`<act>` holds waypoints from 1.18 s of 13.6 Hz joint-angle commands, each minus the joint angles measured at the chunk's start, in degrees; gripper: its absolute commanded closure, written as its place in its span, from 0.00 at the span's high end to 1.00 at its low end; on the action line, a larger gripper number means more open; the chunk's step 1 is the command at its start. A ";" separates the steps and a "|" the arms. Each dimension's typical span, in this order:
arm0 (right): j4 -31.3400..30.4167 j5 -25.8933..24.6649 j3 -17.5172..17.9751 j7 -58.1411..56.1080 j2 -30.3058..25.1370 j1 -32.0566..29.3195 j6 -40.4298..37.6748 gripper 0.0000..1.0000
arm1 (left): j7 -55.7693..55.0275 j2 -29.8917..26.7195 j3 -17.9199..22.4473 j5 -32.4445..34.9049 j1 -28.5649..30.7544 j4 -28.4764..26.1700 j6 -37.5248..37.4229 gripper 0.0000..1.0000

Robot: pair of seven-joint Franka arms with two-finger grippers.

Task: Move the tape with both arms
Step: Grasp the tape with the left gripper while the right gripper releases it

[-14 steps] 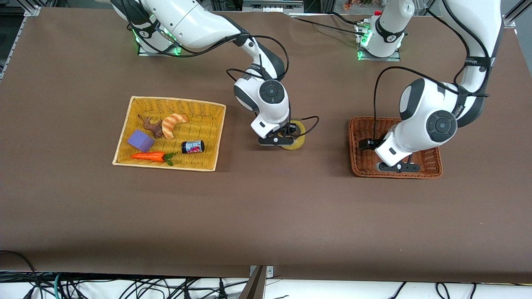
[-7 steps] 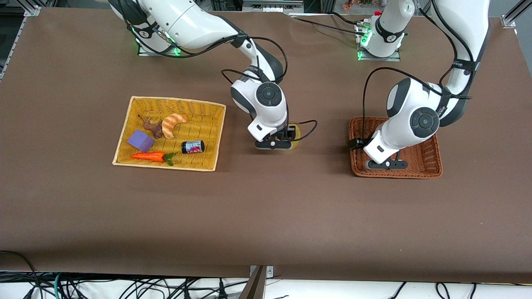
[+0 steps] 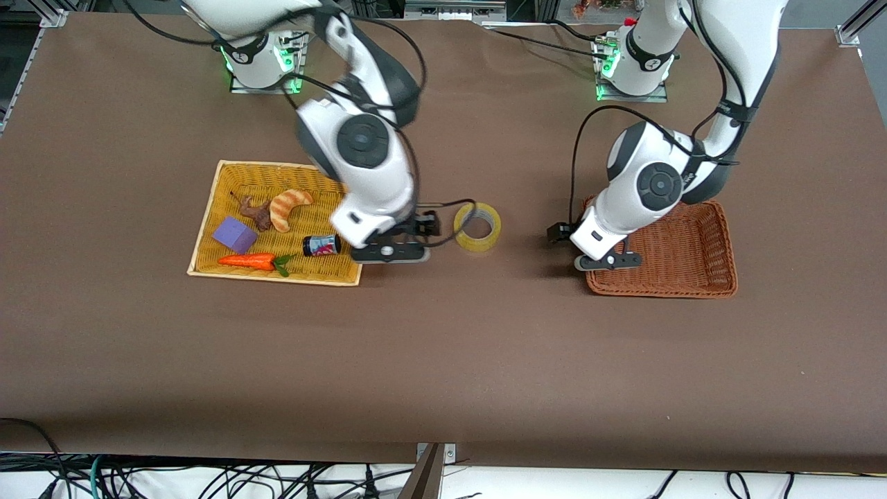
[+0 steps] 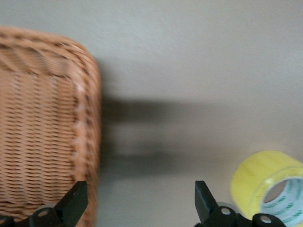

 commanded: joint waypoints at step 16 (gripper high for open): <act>-25.95 6.54 -10.87 -38.83 -29.47 -18.25 -10.60 1.00 | -35.81 9.93 -7.36 17.06 -6.10 2.31 10.17 1.00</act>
